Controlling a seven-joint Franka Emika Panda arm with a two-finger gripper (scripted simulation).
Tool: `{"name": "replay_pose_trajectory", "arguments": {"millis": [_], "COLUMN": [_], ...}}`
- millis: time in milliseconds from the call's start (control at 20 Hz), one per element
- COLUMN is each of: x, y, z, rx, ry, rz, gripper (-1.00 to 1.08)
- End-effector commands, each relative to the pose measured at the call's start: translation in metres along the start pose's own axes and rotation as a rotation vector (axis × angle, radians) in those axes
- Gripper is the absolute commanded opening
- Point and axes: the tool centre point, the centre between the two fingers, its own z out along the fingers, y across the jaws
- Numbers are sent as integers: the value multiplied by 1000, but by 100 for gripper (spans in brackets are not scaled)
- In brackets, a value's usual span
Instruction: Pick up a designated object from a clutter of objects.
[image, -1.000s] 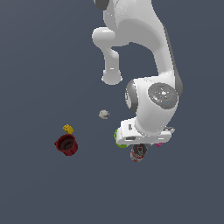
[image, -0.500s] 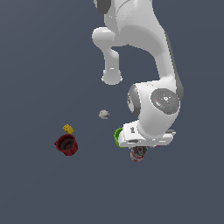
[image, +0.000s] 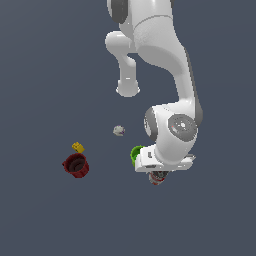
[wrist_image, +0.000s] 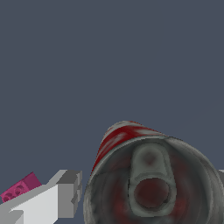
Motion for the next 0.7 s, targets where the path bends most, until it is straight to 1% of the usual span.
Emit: {"name": "replay_pose_trajectory", "arguments": {"millis": [0,200,250,650], "x": [1,2,2,2], "y": [0,0,0,0], "z": [7,9,9,9], "rx": [0,0,0,0], "ry": [2,2,2,2], "rz": [0,0,0,0], "gripper": [100,100,-100,-100]}}
